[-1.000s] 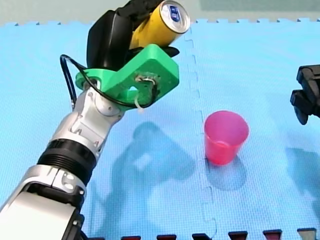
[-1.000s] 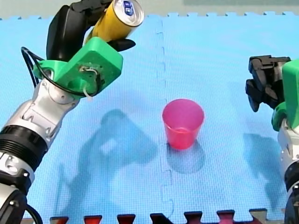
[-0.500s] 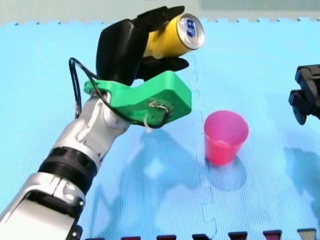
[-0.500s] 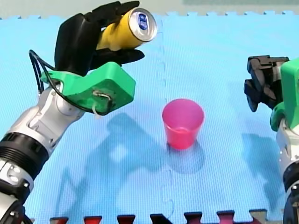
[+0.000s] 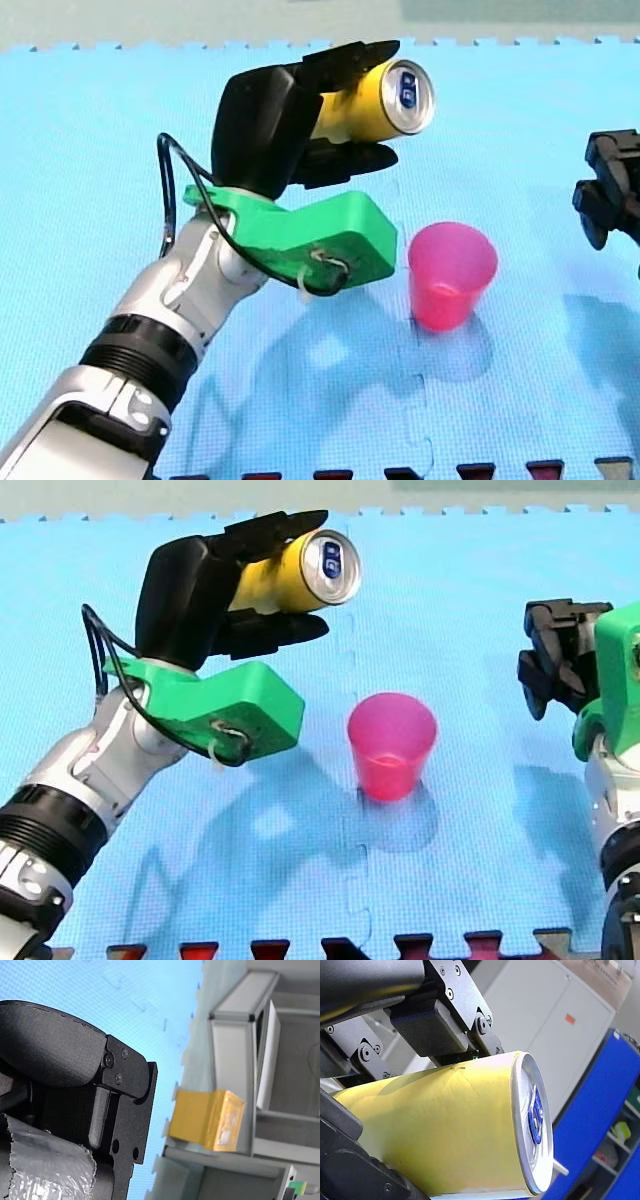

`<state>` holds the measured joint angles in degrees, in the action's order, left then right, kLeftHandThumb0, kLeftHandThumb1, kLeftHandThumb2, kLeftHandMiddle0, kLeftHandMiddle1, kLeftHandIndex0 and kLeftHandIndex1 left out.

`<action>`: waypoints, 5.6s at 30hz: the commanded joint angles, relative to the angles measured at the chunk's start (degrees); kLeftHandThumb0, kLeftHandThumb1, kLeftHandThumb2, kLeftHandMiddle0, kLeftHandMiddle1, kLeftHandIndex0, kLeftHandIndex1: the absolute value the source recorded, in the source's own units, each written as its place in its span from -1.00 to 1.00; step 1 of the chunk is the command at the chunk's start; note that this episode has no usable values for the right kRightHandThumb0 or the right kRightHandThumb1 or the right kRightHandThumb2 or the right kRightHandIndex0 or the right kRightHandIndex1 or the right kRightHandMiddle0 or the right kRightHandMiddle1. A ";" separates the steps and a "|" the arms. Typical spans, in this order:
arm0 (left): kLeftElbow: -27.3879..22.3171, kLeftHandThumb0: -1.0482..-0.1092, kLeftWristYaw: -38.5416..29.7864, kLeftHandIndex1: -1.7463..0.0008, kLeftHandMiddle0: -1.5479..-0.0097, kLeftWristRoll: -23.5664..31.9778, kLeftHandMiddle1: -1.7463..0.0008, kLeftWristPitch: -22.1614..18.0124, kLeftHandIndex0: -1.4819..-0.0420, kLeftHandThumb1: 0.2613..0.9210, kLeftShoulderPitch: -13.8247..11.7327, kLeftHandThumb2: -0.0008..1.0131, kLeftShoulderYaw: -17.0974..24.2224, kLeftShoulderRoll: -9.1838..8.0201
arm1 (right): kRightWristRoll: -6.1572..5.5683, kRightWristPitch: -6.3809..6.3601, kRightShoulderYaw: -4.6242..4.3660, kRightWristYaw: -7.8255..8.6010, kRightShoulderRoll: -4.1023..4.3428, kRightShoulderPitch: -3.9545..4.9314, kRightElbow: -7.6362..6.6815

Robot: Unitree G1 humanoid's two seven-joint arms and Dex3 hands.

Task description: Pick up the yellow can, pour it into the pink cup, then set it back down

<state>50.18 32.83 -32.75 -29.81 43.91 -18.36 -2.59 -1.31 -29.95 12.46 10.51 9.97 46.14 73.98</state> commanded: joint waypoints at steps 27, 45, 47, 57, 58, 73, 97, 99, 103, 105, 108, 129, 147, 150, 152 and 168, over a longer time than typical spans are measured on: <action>3.35 0.44 4.06 0.98 -0.86 -7.99 0.94 -0.59 -0.61 0.62 0.32 -0.99 -6.92 -1.33 | -0.18 0.55 0.00 -0.15 0.15 0.35 -0.17; 1.82 0.54 12.28 0.99 -0.10 -16.10 -0.60 4.46 -0.69 0.73 1.31 -0.99 -11.54 -3.87 | -0.11 0.37 0.02 -0.32 0.09 0.22 -0.17; 1.01 0.58 13.58 0.98 -0.07 -17.44 -0.66 5.69 -0.72 0.75 1.50 -0.99 -12.31 -3.96 | -0.05 0.39 -0.03 -0.38 0.10 0.22 -0.12; -3.26 0.68 16.75 0.95 -0.03 -21.12 -0.72 10.10 -0.76 0.79 2.28 -1.00 -14.12 -4.97 | 0.18 0.96 -0.29 -0.49 0.21 0.30 -0.17; -3.41 0.68 16.98 0.95 -0.04 -21.44 -0.71 10.48 -0.76 0.79 2.31 -1.00 -14.31 -5.02 | 0.26 1.07 -0.35 -0.62 0.23 0.31 -0.18; -0.25 0.66 20.65 0.93 -0.03 -23.43 -0.75 13.17 -0.70 0.81 3.84 -1.00 -17.58 -3.63 | -1.06 1.68 0.57 1.17 -0.10 0.21 -0.14; 0.43 0.58 23.51 0.15 -0.04 -25.41 -0.68 14.86 -0.25 0.80 3.83 -1.00 -20.28 -4.15 | -1.98 1.39 1.16 2.54 -0.09 -0.01 -0.32; 1.12 0.58 23.86 0.15 -0.04 -25.48 -0.65 15.07 -0.25 0.80 3.98 -1.00 -20.42 -4.07 | -1.90 1.38 1.10 2.34 -0.03 -0.03 -0.35; 2.64 0.58 25.78 0.18 -0.09 -25.78 -0.53 15.60 -0.26 0.79 4.22 -1.00 -20.77 -3.89 | -1.50 1.35 0.75 1.71 0.10 -0.05 -0.42; 3.34 0.58 27.12 0.21 -0.11 -25.64 -0.47 15.36 -0.27 0.79 4.05 -1.00 -20.74 -4.19 | -1.29 1.29 0.54 1.40 0.14 -0.08 -0.46; 4.47 0.58 28.18 0.25 -0.15 -22.50 -0.40 12.08 -0.29 0.78 2.98 -1.00 -18.80 -4.50 | -1.21 1.06 0.47 1.21 0.17 -0.15 -0.50; 5.50 0.39 19.01 0.99 -0.66 5.07 0.93 -11.23 -0.62 0.52 -9.23 -0.99 -0.29 1.11 | -1.06 0.39 0.66 1.19 0.87 -0.51 -0.50; 3.81 0.47 -8.93 1.00 -0.67 27.02 0.98 -20.83 -0.60 0.59 -15.85 -1.00 11.87 7.76 | -1.00 0.59 0.69 2.17 1.32 -0.42 -0.36; 4.04 0.47 -10.48 1.00 -0.67 27.80 0.98 -21.42 -0.60 0.60 -16.40 -1.00 13.69 8.76 | -0.86 0.54 0.58 2.15 1.41 -0.42 -0.32; 4.29 0.47 -12.20 1.00 -0.67 29.37 0.98 -21.61 -0.60 0.60 -16.82 -1.00 15.21 9.70 | -0.81 0.49 0.53 2.16 1.40 -0.43 -0.31; 9.96 0.45 -20.64 1.00 -0.69 35.05 0.99 -22.11 -0.60 0.59 -17.72 -1.00 22.72 14.07 | -0.90 0.11 0.67 2.58 1.70 -0.79 -0.28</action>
<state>60.00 12.31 2.48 -51.10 26.30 4.01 11.25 -2.04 -29.52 12.99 13.12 11.35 45.48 73.68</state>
